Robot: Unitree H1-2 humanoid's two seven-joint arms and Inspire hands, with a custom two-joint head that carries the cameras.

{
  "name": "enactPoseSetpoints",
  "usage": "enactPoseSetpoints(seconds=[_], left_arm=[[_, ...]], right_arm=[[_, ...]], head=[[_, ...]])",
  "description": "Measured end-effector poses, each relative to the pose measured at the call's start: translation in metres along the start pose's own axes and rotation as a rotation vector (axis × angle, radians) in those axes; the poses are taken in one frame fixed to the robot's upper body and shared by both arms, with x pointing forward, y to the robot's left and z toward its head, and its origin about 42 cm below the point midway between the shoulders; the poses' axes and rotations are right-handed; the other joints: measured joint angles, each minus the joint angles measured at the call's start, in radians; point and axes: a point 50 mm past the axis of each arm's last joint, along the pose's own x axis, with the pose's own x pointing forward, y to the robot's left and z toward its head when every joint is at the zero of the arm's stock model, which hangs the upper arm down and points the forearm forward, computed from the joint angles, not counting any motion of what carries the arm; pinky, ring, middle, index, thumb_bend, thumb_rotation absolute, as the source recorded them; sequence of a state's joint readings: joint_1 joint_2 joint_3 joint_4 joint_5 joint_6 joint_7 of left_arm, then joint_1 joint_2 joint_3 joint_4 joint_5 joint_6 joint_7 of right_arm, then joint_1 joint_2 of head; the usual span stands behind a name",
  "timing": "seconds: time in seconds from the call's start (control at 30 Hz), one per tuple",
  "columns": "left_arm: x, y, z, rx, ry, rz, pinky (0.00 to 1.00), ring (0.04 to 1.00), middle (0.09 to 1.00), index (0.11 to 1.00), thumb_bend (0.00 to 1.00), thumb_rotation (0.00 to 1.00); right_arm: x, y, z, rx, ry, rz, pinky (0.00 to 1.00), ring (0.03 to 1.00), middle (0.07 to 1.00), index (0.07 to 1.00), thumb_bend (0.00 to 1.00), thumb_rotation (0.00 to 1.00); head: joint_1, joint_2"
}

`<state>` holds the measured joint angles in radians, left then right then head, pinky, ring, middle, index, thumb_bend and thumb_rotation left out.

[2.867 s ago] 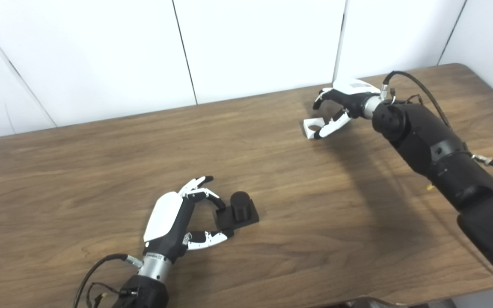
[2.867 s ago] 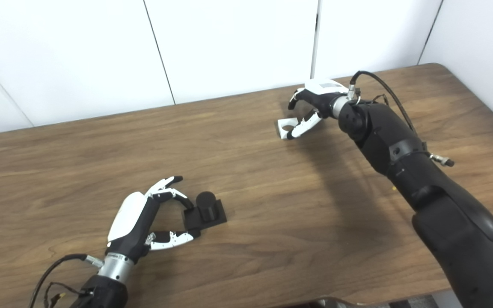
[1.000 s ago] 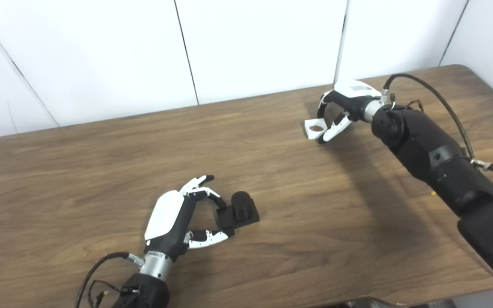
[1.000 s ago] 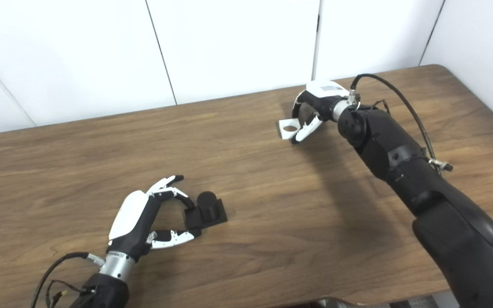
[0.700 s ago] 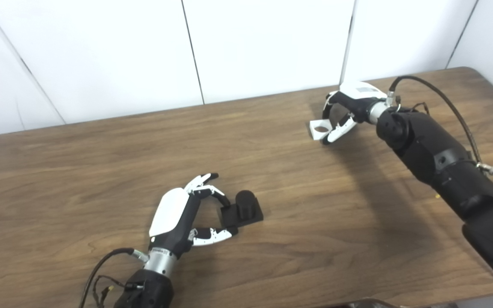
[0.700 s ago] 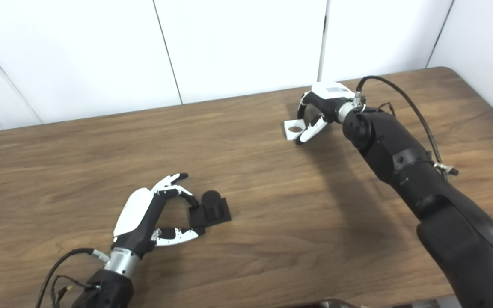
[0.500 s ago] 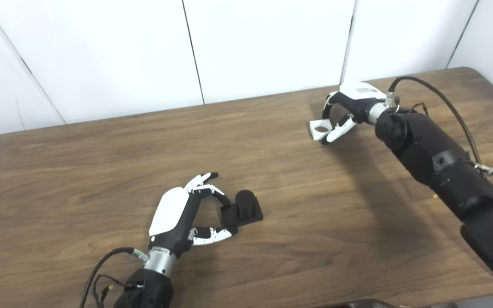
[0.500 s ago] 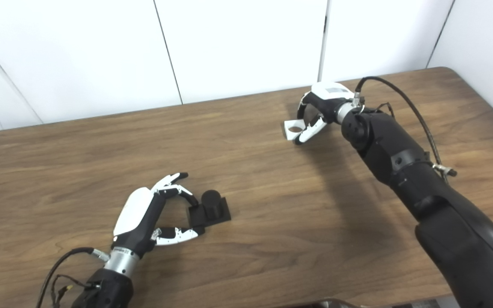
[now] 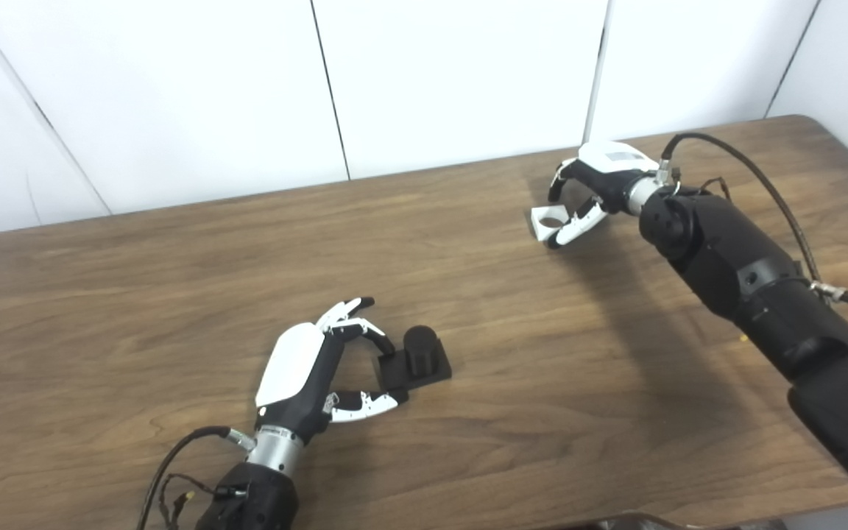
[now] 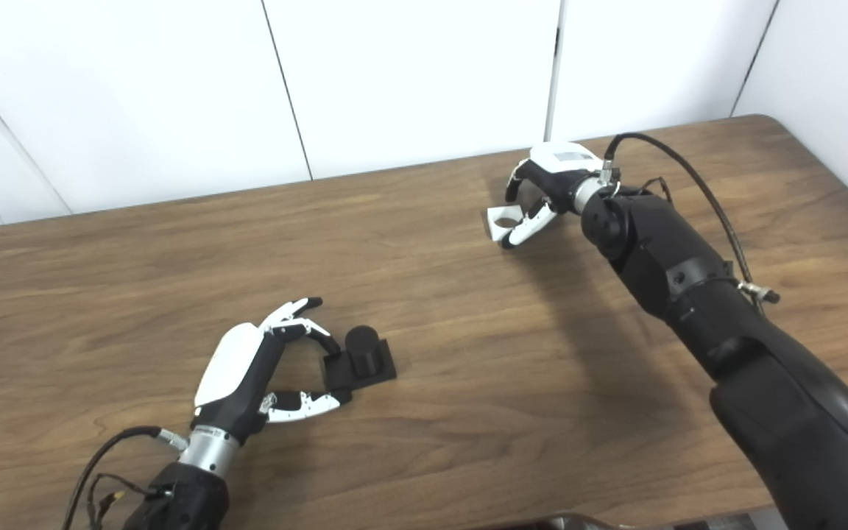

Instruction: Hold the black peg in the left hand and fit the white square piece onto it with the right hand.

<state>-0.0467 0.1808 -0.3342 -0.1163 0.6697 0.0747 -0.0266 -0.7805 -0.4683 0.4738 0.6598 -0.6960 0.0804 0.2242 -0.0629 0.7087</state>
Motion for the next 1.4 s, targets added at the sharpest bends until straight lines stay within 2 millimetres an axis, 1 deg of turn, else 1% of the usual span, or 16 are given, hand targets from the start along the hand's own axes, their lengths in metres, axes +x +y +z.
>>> enactPoseSetpoints(seconds=[0.1, 0.17, 0.23, 0.27, 0.3, 0.4, 0.47, 0.67, 0.97, 1.1, 1.27, 1.4], left_arm=[[0.0, 0.0, 0.0, 0.0, 0.0, 0.0, 0.8, 0.923, 0.9, 0.492, 0.52, 0.07], [0.0, 0.0, 0.0, 0.0, 0.0, 0.0, 0.81, 0.925, 0.9, 0.492, 0.52, 0.07], [0.0, 0.0, 0.0, 0.0, 0.001, 0.001, 0.81, 0.927, 0.902, 0.492, 0.52, 0.07], [0.0, 0.0, 0.0, -0.001, 0.002, 0.0, 0.81, 0.925, 0.901, 0.492, 0.52, 0.07], [0.0, 0.0, 0.0, -0.001, 0.003, 0.001, 0.81, 0.927, 0.903, 0.492, 0.52, 0.07], [-0.001, 0.0, -0.001, -0.001, 0.005, 0.0, 0.81, 0.926, 0.901, 0.492, 0.52, 0.07], [-0.001, -0.001, 0.0, -0.004, 0.005, 0.0, 0.81, 0.925, 0.9, 0.492, 0.52, 0.07], [0.0, 0.0, 0.0, -0.003, 0.005, 0.001, 0.79, 0.918, 0.897, 0.492, 0.52, 0.07], [0.001, 0.001, 0.0, 0.0, 0.003, 0.001, 0.79, 0.916, 0.897, 0.492, 0.52, 0.07], [0.001, 0.001, 0.0, 0.0, 0.003, -0.001, 0.8, 0.92, 0.9, 0.492, 0.52, 0.07], [0.001, 0.0, 0.001, -0.002, 0.002, -0.002, 0.79, 0.923, 0.899, 0.492, 0.52, 0.07], [0.002, 0.001, 0.001, -0.001, -0.003, 0.0, 0.78, 0.919, 0.898, 0.491, 0.52, 0.07]], right_arm=[[0.0, 0.0, 0.001, -0.002, -0.002, 0.001, 0.92, 0.931, 0.904, 0.673, 0.72, 0.32], [0.0, 0.0, 0.001, -0.001, -0.003, 0.001, 0.91, 0.925, 0.897, 0.635, 0.71, 0.28], [0.0, 0.0, 0.002, 0.002, -0.004, -0.006, 0.92, 0.912, 0.878, 0.525, 0.57, 0.18], [0.0, 0.001, 0.003, 0.01, -0.007, -0.015, 0.93, 0.907, 0.87, 0.496, 0.53, 0.15], [0.001, 0.002, 0.004, 0.017, -0.012, -0.022, 0.93, 0.907, 0.868, 0.49, 0.52, 0.15], [0.003, 0.003, 0.015, 0.025, -0.046, -0.047, 0.95, 0.909, 0.861, 0.486, 0.52, 0.14], [0.004, 0.002, 0.016, 0.022, -0.048, -0.053, 0.95, 0.91, 0.858, 0.486, 0.52, 0.14], [0.004, 0.002, 0.015, 0.026, -0.049, -0.058, 0.95, 0.909, 0.853, 0.486, 0.52, 0.14], [0.003, 0.002, 0.014, 0.031, -0.051, -0.06, 0.93, 0.902, 0.85, 0.486, 0.52, 0.14], [0.003, 0.002, 0.013, 0.03, -0.055, -0.062, 0.94, 0.906, 0.857, 0.485, 0.52, 0.14], [-0.001, 0.004, 0.009, 0.038, -0.068, -0.077, 0.93, 0.908, 0.862, 0.485, 0.52, 0.14], [-0.007, 0.005, 0.008, 0.041, -0.081, -0.109, 0.94, 0.903, 0.838, 0.484, 0.52, 0.14]], head=[[0.0, 0.002], [0.002, 0.002], [0.0, 0.0], [0.0, -0.003], [0.0, -0.003], [-0.002, -0.006], [-0.002, -0.005], [0.0, -0.002], [0.0, 0.0], [0.0, 0.0], [-0.006, -0.003], [-0.008, -0.006]])
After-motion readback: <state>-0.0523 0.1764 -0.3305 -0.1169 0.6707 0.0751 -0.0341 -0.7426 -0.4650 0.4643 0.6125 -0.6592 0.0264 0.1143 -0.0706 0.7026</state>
